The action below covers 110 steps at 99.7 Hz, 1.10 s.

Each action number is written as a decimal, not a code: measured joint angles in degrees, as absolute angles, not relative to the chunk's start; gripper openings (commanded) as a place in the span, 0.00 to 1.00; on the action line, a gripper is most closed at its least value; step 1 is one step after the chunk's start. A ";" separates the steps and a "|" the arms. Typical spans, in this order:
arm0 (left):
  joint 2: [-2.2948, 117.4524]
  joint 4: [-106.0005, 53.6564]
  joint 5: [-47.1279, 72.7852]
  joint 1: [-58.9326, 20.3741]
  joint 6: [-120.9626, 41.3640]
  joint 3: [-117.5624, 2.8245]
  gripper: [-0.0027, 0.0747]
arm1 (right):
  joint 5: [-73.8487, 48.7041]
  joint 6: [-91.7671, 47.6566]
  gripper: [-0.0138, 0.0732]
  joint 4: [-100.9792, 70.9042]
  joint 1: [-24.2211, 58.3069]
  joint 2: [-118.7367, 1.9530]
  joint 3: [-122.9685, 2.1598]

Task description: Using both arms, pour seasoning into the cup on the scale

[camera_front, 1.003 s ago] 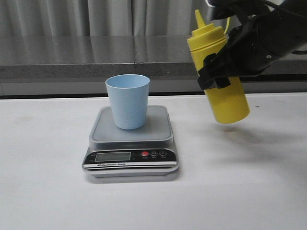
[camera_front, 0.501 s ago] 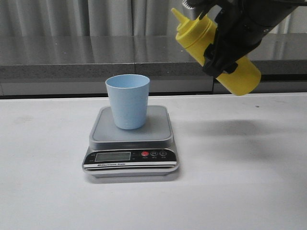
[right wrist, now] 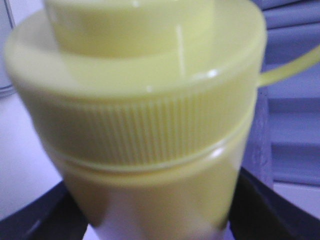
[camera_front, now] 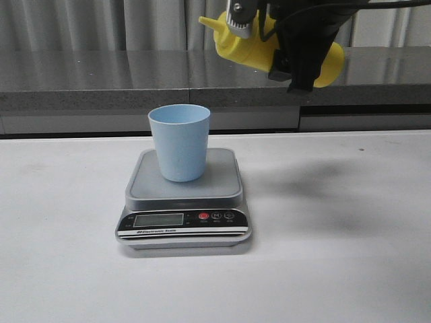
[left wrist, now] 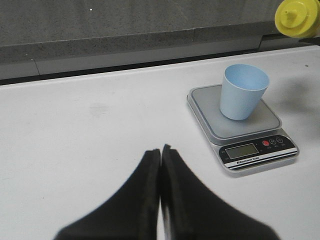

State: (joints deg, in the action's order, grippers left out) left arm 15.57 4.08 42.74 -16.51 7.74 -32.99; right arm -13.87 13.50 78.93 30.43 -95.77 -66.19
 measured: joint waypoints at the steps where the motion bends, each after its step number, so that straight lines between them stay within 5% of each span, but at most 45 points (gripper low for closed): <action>1: 15.57 4.08 42.74 -16.51 7.74 -32.99 0.02 | -13.87 13.50 0.64 79.45 30.39 -95.77 -66.28; 55: 15.57 4.08 42.74 -16.51 7.74 -32.99 0.02 | -23.92 13.39 0.64 99.39 32.93 -101.99 -66.85; 110: 15.57 4.08 42.74 -16.51 7.74 -32.92 0.02 | -23.92 11.75 0.64 101.08 34.43 -102.07 -67.10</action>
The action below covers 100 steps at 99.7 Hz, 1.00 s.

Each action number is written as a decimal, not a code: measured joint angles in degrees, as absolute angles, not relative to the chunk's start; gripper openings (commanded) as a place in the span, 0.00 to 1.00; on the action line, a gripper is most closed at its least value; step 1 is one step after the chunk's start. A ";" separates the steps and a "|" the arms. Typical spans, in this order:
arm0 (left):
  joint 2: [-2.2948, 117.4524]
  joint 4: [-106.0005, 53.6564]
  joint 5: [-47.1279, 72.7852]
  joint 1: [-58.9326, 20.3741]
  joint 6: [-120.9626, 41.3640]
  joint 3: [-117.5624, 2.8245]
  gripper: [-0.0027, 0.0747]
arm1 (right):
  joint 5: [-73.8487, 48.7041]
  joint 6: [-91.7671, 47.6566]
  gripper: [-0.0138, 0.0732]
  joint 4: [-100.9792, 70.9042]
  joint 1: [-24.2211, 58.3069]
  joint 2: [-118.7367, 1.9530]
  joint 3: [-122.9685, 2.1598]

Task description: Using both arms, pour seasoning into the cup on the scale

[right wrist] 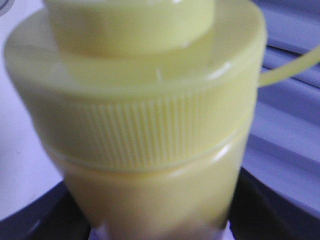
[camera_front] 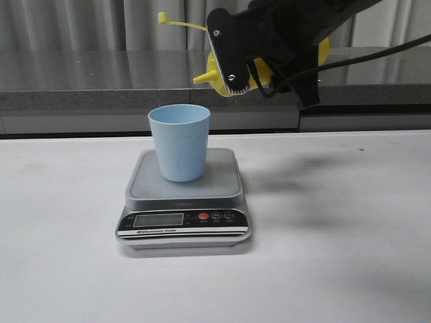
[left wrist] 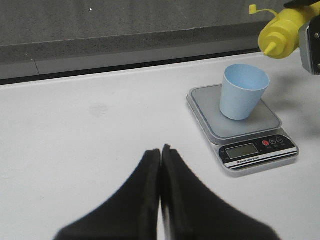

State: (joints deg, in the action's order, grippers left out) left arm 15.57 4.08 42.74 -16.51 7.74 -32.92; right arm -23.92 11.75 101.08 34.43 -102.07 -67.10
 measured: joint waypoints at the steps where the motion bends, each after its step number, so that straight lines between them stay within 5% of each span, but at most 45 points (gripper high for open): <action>1: 15.57 4.08 42.74 -16.51 7.74 -32.92 0.02 | -23.92 11.75 0.64 101.08 34.43 -102.07 -67.10; 26: 15.57 4.08 42.74 -16.51 7.74 -32.92 0.02 | -24.01 13.88 0.64 101.08 34.43 -102.07 -67.10; 59: 15.57 4.08 42.74 -16.51 7.74 -32.92 0.02 | -20.27 51.91 0.64 100.97 34.32 -97.68 -67.10; 100: 15.57 4.08 42.74 -16.51 7.74 -32.92 0.02 | -18.69 70.13 0.64 100.11 34.08 -89.88 -67.10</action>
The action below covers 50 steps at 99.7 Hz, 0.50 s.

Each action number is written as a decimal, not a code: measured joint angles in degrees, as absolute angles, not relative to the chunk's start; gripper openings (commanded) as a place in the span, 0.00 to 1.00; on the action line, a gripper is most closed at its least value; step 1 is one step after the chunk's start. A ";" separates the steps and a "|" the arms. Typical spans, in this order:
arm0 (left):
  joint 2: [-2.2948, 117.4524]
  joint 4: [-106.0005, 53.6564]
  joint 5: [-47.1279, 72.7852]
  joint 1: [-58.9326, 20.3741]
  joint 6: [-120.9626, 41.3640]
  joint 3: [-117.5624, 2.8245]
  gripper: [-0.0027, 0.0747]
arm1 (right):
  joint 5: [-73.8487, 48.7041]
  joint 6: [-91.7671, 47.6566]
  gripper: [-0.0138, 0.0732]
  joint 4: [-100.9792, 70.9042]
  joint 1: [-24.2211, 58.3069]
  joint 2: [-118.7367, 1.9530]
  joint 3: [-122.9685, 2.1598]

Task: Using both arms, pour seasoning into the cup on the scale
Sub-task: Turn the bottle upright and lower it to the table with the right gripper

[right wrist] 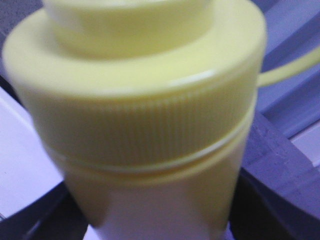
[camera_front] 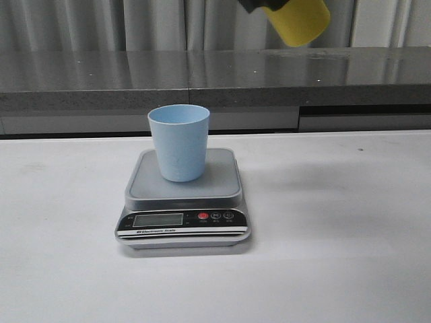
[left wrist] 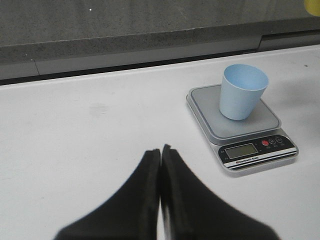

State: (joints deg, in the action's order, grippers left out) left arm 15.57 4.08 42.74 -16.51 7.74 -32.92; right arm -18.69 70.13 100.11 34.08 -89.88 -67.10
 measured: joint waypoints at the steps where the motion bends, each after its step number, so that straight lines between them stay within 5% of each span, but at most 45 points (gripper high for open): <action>1: 15.57 4.08 42.74 -16.51 7.74 -32.92 0.02 | -18.57 70.28 0.64 99.82 34.06 -89.72 -67.10; 50: 15.57 4.08 42.74 -16.51 7.74 -32.92 0.02 | -10.28 63.10 0.64 78.25 25.52 -88.60 -60.81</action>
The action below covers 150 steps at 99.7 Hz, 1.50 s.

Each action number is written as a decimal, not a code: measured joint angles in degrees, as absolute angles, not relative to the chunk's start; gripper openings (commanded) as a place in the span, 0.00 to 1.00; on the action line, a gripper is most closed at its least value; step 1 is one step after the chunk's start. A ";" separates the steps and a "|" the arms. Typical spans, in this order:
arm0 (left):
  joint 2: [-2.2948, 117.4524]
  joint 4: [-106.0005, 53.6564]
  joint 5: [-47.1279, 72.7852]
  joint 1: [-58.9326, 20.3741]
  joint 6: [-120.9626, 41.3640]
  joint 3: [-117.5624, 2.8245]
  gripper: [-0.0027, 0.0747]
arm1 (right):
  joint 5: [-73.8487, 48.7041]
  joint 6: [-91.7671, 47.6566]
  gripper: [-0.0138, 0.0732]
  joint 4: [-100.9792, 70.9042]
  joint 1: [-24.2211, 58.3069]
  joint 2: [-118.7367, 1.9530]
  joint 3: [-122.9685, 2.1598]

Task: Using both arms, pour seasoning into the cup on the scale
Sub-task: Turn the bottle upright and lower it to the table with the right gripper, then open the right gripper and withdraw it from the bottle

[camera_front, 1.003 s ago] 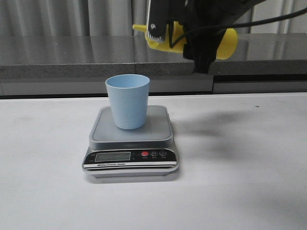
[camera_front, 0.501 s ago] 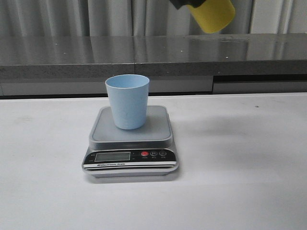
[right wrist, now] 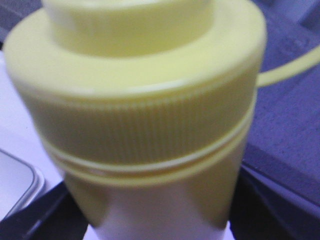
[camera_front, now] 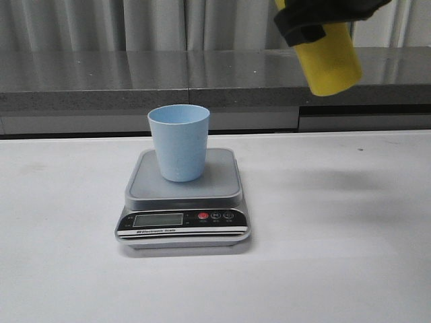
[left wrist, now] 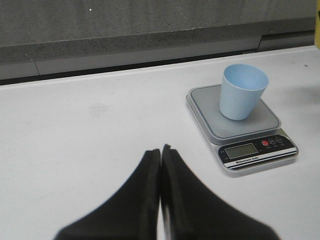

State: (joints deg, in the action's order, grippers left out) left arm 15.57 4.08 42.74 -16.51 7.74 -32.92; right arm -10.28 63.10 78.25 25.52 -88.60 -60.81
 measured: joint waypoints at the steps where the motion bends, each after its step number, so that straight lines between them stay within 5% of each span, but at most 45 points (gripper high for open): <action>1: 15.57 4.08 42.74 -16.51 7.74 -32.92 0.02 | -9.87 62.61 0.64 77.93 25.30 -88.60 -60.67; 97: 15.57 4.08 42.74 -16.51 7.74 -32.92 0.02 | 35.32 32.72 0.64 41.73 10.63 -92.38 -38.30; 136: 15.57 4.08 42.74 -16.51 7.74 -32.92 0.02 | 41.63 27.74 0.64 39.48 10.41 -99.88 -37.72; 150: 15.57 4.08 42.74 -16.51 7.74 -32.92 0.02 | 42.03 27.55 0.71 38.68 10.41 -101.00 -37.72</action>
State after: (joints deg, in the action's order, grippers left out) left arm 15.57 4.08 42.74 -16.51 7.74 -32.92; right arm 42.03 27.55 38.68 10.41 -101.00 -37.72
